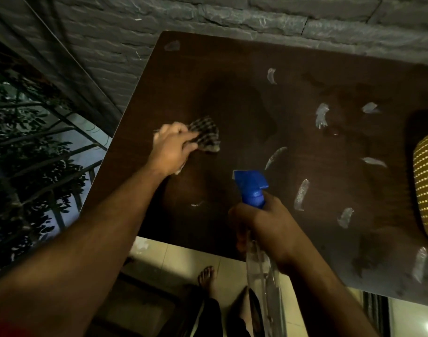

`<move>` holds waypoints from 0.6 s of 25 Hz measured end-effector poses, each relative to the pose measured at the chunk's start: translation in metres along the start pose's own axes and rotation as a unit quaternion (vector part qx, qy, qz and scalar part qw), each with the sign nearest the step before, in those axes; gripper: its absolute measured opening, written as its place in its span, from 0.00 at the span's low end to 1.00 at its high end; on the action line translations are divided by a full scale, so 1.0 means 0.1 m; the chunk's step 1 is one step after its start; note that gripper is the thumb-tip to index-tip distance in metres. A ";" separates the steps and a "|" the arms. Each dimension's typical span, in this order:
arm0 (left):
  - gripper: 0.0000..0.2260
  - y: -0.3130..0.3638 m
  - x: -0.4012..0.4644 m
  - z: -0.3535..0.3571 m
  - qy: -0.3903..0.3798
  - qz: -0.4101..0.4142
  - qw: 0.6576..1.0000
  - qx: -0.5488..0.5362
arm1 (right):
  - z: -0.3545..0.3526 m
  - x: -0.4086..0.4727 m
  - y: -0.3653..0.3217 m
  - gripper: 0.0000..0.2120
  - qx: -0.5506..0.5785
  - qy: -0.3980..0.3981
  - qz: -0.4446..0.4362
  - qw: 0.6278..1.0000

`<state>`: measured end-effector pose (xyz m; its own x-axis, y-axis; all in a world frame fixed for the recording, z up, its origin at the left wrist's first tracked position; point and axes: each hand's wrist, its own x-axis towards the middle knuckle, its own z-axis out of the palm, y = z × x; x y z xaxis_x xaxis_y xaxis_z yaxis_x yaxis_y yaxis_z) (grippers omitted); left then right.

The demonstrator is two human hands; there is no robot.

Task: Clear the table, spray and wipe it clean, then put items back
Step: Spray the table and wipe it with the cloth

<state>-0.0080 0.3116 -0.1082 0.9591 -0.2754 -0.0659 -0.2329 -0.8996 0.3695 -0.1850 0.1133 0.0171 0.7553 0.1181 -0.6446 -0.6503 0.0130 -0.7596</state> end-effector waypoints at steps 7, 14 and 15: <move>0.17 0.02 -1.32 0.09 -0.066 0.177 0.982 -0.022 | 0.08 -0.01 0.12 0.05 -0.006 -0.002 -0.011 1.000; 0.13 0.22 -0.69 0.19 -0.003 0.076 0.997 0.016 | 0.18 0.08 0.03 0.08 0.013 0.015 0.011 1.000; 0.13 0.30 -0.99 0.26 -0.023 0.126 0.992 0.004 | 0.16 0.07 0.02 0.08 0.005 0.014 0.011 1.000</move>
<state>-0.1142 0.3034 -0.1144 0.8621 -0.5065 -0.0140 -0.4656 -0.8028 0.3724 -0.1828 0.1302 0.0125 0.7424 0.0911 -0.6637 -0.6677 0.0202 -0.7442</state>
